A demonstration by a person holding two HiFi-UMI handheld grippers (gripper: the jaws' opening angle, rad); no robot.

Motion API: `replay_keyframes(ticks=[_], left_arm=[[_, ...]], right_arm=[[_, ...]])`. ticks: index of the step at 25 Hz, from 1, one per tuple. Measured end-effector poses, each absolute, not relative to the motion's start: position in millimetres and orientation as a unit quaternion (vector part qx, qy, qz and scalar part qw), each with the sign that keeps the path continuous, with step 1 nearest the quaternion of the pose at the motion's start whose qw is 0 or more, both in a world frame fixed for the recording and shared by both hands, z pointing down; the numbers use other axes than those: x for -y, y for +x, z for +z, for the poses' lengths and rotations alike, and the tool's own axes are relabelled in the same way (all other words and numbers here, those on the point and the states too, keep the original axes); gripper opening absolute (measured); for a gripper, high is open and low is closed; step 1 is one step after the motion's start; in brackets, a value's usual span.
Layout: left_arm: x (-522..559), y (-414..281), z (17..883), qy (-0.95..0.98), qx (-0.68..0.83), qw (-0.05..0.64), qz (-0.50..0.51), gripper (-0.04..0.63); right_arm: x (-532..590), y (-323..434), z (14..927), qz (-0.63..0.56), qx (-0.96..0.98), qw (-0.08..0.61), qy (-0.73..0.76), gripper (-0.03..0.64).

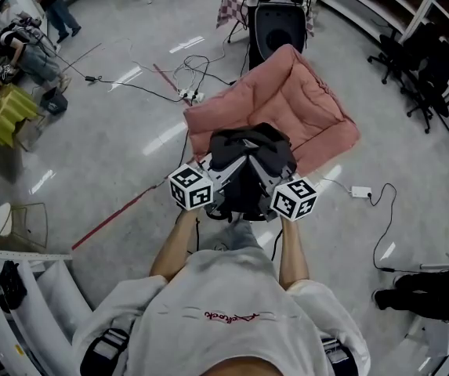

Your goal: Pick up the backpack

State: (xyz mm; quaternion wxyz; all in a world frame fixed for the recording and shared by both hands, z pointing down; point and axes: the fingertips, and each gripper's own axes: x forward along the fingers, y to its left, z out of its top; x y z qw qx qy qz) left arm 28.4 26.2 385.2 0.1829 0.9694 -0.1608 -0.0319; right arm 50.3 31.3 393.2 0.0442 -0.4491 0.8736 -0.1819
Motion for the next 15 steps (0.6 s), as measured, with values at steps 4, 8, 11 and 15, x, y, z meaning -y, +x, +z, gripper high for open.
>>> replay_keyframes(ticks=[4, 8, 11, 15], left_arm=[[-28.8, 26.7, 384.2, 0.969, 0.16, 0.184, -0.033, 0.049], [-30.5, 25.9, 385.7, 0.97, 0.157, 0.183, -0.033, 0.049], [-33.2, 24.0, 385.8, 0.97, 0.157, 0.181, -0.035, 0.049], [-45.2, 17.0, 390.6, 0.97, 0.154, 0.186, -0.033, 0.049]], right_arm=[[-35.0, 49.1, 393.1, -0.181, -0.874, 0.039, -0.45, 0.041], [-36.7, 49.4, 395.5, -0.18, -0.873, 0.038, -0.451, 0.041], [-39.9, 47.4, 396.7, -0.178, -0.873, 0.035, -0.452, 0.042], [-51.7, 40.3, 401.8, -0.184, -0.87, 0.033, -0.456, 0.042]])
